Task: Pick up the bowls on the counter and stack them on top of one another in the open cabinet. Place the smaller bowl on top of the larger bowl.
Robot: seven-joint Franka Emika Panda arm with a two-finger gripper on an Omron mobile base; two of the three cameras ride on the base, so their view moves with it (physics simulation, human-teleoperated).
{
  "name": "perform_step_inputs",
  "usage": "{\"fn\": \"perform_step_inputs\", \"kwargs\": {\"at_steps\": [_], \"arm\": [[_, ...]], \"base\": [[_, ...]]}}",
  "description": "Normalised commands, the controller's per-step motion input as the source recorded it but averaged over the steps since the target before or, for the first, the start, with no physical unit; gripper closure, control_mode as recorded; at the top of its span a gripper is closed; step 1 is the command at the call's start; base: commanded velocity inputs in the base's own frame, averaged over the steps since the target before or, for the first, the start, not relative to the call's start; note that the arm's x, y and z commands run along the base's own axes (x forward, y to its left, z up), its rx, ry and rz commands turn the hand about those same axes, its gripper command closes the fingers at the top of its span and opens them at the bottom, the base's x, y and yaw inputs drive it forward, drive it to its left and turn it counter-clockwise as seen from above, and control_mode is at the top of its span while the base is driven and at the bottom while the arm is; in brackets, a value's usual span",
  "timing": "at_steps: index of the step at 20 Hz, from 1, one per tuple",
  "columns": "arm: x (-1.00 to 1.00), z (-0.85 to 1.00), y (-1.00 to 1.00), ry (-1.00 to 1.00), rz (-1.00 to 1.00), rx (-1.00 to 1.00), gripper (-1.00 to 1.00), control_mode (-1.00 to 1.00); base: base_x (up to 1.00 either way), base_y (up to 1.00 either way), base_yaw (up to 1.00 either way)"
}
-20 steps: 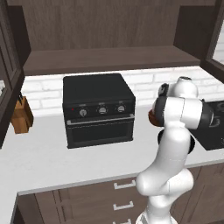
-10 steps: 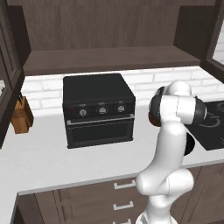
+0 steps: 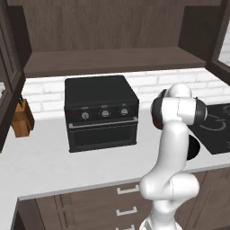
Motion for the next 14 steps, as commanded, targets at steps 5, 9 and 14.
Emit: {"fn": "perform_step_inputs", "kwargs": {"at_steps": [5, 9, 14], "arm": [[0.07, -0.31, -0.05, 0.00, 0.01, 0.00, 1.00, -1.00], [0.00, -0.05, 0.00, 0.00, 0.00, 0.00, 1.00, -1.00], [0.00, 0.00, 0.00, 0.00, 0.00, 0.00, 1.00, -1.00]], "base": [[0.00, 0.00, 0.00], [0.00, 0.00, 0.00], [0.00, 0.00, 0.00]]}}
